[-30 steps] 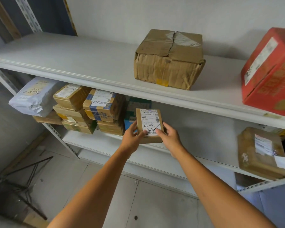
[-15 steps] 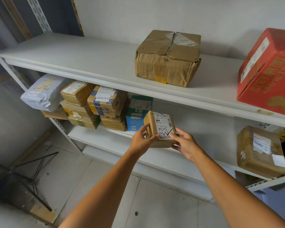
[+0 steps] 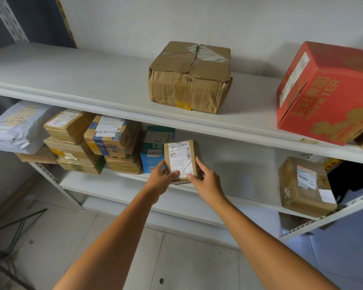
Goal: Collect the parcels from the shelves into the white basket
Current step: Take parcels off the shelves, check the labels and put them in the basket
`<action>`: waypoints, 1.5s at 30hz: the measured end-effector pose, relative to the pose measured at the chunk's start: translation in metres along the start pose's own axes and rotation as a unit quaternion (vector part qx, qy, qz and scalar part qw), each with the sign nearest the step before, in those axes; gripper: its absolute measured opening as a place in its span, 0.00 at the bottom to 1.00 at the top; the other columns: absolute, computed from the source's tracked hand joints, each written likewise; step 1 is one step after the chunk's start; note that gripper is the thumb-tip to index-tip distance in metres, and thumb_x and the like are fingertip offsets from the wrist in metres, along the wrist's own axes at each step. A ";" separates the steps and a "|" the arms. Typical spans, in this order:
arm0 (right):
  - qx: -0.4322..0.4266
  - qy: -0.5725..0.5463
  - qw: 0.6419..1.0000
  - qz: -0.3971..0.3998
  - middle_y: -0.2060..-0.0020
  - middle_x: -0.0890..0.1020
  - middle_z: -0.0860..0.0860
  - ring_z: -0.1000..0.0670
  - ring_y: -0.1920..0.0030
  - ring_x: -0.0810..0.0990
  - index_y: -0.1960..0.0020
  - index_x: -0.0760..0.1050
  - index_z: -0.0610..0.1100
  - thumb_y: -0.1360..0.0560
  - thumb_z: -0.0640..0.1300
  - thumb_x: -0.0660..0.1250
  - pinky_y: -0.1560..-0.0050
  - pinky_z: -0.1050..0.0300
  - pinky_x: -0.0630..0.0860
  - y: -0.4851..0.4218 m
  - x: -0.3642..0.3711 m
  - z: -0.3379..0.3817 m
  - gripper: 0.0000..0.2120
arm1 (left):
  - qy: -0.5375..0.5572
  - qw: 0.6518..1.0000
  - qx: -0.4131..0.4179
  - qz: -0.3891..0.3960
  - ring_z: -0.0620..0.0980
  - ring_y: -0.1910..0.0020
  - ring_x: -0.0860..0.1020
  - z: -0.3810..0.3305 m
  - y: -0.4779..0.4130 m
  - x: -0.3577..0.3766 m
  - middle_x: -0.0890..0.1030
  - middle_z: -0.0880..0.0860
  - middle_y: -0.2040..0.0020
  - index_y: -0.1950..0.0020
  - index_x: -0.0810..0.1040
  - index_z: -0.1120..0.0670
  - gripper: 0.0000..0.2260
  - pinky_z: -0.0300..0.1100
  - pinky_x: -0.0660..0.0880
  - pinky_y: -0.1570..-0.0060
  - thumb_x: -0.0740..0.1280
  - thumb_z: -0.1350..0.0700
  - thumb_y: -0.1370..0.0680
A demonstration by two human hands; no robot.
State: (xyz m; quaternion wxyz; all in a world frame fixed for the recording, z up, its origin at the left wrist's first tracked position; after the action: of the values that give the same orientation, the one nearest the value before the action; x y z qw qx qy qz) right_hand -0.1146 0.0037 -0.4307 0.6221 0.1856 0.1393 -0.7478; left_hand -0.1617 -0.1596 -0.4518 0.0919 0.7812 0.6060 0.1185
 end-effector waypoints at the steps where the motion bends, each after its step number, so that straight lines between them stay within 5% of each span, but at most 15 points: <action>1: -0.007 0.023 1.000 -0.015 0.31 0.73 0.48 0.49 0.36 0.75 0.24 0.62 0.49 0.25 0.42 0.71 0.39 0.61 0.75 0.002 0.002 0.001 0.33 | -0.002 1.000 -0.005 0.012 0.51 0.44 0.80 0.002 -0.004 -0.001 0.81 0.53 0.42 0.39 0.72 0.45 0.17 0.44 0.78 0.45 0.69 0.61 0.24; 3: -0.024 0.069 0.997 -0.038 0.29 0.71 0.48 0.46 0.35 0.75 0.24 0.61 0.49 0.25 0.41 0.70 0.36 0.53 0.74 0.007 0.007 0.002 0.33 | -0.006 1.000 -0.015 0.026 0.51 0.44 0.80 0.004 -0.009 -0.001 0.81 0.54 0.43 0.40 0.72 0.45 0.17 0.44 0.78 0.45 0.69 0.62 0.23; 8: -0.034 0.096 0.993 -0.060 0.29 0.70 0.49 0.47 0.34 0.74 0.24 0.61 0.49 0.24 0.40 0.70 0.36 0.54 0.74 0.013 0.014 -0.002 0.32 | -0.023 0.999 -0.026 0.036 0.51 0.44 0.80 0.008 -0.012 0.000 0.81 0.53 0.42 0.36 0.71 0.47 0.18 0.42 0.78 0.47 0.68 0.61 0.23; 15: 0.040 -0.114 0.992 -0.029 0.39 0.80 0.52 0.56 0.41 0.78 0.29 0.69 0.49 0.24 0.36 0.67 0.42 0.64 0.75 0.008 -0.029 -0.020 0.25 | -0.013 0.998 -0.007 0.068 0.47 0.46 0.81 0.003 -0.014 0.028 0.83 0.47 0.47 0.35 0.68 0.39 0.26 0.44 0.77 0.44 0.74 0.55 0.27; 19: 0.063 -0.162 0.981 -0.081 0.45 0.83 0.54 0.57 0.44 0.81 0.34 0.74 0.49 0.24 0.33 0.65 0.46 0.66 0.76 0.017 -0.081 -0.043 0.21 | -0.018 0.993 -0.001 0.120 0.47 0.47 0.82 0.001 -0.018 0.089 0.84 0.47 0.48 0.27 0.65 0.43 0.31 0.45 0.76 0.42 0.73 0.58 0.27; 22: 0.066 -0.170 0.976 -0.115 0.46 0.83 0.58 0.59 0.45 0.81 0.38 0.76 0.52 0.24 0.33 0.65 0.49 0.69 0.75 0.031 -0.127 -0.063 0.19 | -0.024 0.988 0.009 0.155 0.45 0.51 0.83 0.001 -0.017 0.144 0.84 0.45 0.48 0.30 0.68 0.41 0.28 0.34 0.77 0.56 0.73 0.58 0.26; 29: 0.102 -0.122 0.963 -0.219 0.42 0.81 0.52 0.54 0.42 0.79 0.32 0.74 0.45 0.23 0.39 0.67 0.40 0.59 0.75 0.060 -0.232 -0.120 0.20 | -0.078 0.972 0.045 0.216 0.48 0.47 0.80 -0.001 -0.010 0.278 0.81 0.49 0.42 0.31 0.68 0.42 0.25 0.35 0.75 0.57 0.71 0.58 0.25; 33: 0.116 -0.105 0.959 -0.237 0.47 0.82 0.57 0.62 0.47 0.79 0.34 0.75 0.48 0.23 0.40 0.67 0.49 0.70 0.75 0.066 -0.284 -0.146 0.18 | -0.112 0.967 0.052 0.224 0.48 0.49 0.80 0.003 -0.013 0.339 0.81 0.51 0.41 0.30 0.69 0.47 0.24 0.34 0.75 0.60 0.71 0.57 0.24; 41: 0.165 -0.081 0.955 -0.233 0.48 0.82 0.57 0.57 0.48 0.79 0.37 0.76 0.50 0.23 0.42 0.66 0.52 0.67 0.72 0.048 -0.347 -0.198 0.15 | -0.168 0.963 0.020 0.210 0.55 0.42 0.78 0.024 -0.041 0.422 0.79 0.55 0.38 0.29 0.70 0.55 0.24 0.52 0.77 0.42 0.70 0.56 0.24; 45: 0.192 -0.048 0.957 -0.214 0.41 0.80 0.52 0.54 0.48 0.77 0.35 0.74 0.51 0.22 0.46 0.65 0.51 0.61 0.70 0.037 -0.359 -0.217 0.15 | -0.190 0.964 0.009 0.184 0.55 0.42 0.78 0.032 -0.050 0.436 0.79 0.53 0.38 0.28 0.68 0.55 0.27 0.49 0.76 0.44 0.70 0.51 0.24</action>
State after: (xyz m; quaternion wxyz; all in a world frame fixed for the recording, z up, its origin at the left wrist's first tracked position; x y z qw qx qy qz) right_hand 0.0006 0.4075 -0.4616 0.4062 0.2309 -0.0005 -0.8841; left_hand -0.0950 0.2755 -0.4647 0.1751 0.8881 0.4243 -0.0229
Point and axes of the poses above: each hand's wrist, its own y-axis away from the middle knuckle, its own x-axis out of the palm, z = x × y, the point moved 1 cm from there along -y, towards the middle knuckle
